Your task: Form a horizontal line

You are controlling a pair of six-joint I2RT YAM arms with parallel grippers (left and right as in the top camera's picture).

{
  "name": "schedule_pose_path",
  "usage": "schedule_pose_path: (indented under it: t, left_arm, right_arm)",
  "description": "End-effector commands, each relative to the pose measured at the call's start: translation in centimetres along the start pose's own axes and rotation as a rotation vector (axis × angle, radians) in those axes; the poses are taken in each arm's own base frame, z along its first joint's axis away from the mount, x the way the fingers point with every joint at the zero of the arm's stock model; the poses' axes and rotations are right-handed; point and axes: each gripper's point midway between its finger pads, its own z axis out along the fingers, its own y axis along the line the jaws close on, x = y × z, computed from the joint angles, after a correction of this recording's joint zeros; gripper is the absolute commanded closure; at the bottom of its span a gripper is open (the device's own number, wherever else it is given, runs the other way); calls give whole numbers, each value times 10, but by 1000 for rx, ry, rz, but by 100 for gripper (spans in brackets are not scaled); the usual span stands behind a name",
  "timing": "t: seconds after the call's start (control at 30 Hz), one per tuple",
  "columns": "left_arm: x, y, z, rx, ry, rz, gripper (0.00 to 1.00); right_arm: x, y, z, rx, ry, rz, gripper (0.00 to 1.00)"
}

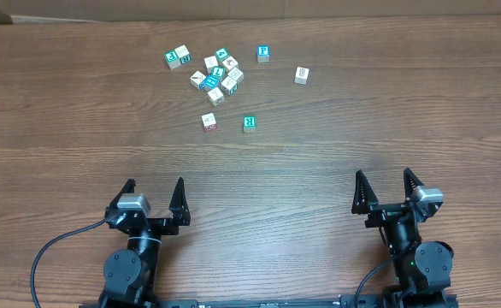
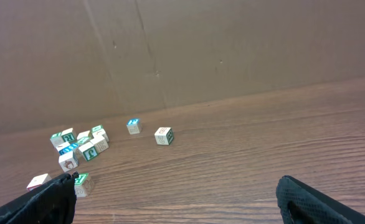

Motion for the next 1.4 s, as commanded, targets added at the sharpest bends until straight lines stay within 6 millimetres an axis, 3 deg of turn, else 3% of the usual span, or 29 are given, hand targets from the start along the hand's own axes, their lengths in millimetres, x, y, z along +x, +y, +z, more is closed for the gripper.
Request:
schedule_pose_path:
  t: [0.0,0.97,1.03,1.1,1.23,1.37]
  left_arm:
    - [0,1,0,-1,-6,24,0]
    - [-5,1,0,0,-26,20,0]
    - [-19,-11,-2,63,-72,12,0]
    - [-48,-33,-9,174,-147,11,0]
    - [-126,-57,-41,263,-317,16,0]
    - [-208,-68,-88,280,-500,82,0]
  right_arm:
    - [2,-4,0,15,-4,-1,0]
    - [2,-4,0,15,-4,-1,0]
    - [2,-4,0,15,-4,-1,0]
    - [2,-4,0,15,-4,-1,0]
    - [2,-4,0,15,-4,-1,0]
    - [2,-4,0,15,-4,-1,0]
